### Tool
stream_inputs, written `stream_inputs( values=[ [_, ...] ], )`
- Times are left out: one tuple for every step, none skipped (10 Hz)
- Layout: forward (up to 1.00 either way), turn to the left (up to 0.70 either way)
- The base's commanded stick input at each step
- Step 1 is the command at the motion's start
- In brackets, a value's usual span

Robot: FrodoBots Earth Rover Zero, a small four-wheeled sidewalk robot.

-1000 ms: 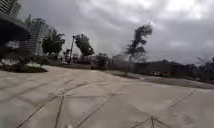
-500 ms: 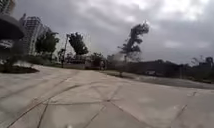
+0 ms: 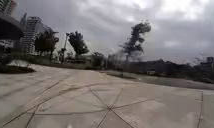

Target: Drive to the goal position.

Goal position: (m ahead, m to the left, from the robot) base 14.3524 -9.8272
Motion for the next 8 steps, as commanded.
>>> stream_inputs(
  values=[
    [0.70, 0.00],
    [0.70, 0.00],
    [0.70, 0.00],
    [0.70, 0.00],
    [0.70, 0.00],
    [0.70, 0.00],
    [0.70, 0.00],
    [0.70, 0.00]
  ],
)
